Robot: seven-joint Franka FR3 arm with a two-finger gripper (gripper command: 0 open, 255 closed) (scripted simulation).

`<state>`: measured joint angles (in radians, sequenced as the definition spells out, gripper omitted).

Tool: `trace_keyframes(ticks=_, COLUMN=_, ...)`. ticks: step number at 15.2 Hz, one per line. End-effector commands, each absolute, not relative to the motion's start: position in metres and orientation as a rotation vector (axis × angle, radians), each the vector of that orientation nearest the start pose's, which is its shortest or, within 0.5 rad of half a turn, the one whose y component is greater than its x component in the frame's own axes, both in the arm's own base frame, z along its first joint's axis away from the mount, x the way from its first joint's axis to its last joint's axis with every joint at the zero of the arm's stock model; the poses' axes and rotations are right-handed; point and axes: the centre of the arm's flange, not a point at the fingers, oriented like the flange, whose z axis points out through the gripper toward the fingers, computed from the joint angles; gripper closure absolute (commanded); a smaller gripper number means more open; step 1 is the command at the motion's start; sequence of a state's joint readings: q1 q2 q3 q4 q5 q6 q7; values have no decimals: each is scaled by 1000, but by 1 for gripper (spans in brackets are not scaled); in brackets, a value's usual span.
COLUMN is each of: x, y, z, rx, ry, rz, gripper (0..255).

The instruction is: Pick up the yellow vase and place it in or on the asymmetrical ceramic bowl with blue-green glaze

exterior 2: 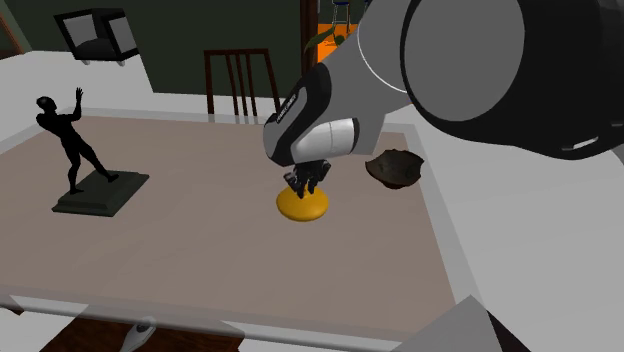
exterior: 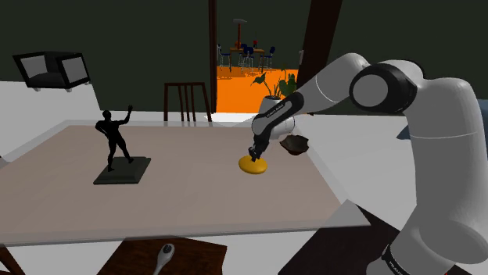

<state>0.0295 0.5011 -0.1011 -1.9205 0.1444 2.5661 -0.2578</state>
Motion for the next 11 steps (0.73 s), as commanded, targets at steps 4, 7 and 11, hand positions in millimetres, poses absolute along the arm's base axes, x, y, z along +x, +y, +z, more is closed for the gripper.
trace_keyframes(ticks=4, x=641, y=-44, z=270, rx=-3115, ry=-135, rz=-239, gripper=255)
trace_keyframes(ticks=7, x=641, y=-44, z=285, rx=-3115, ry=-135, rz=-239, gripper=255)
trace_keyframes(ticks=11, x=641, y=-44, z=307, rx=-3115, ry=-135, rz=-239, gripper=255)
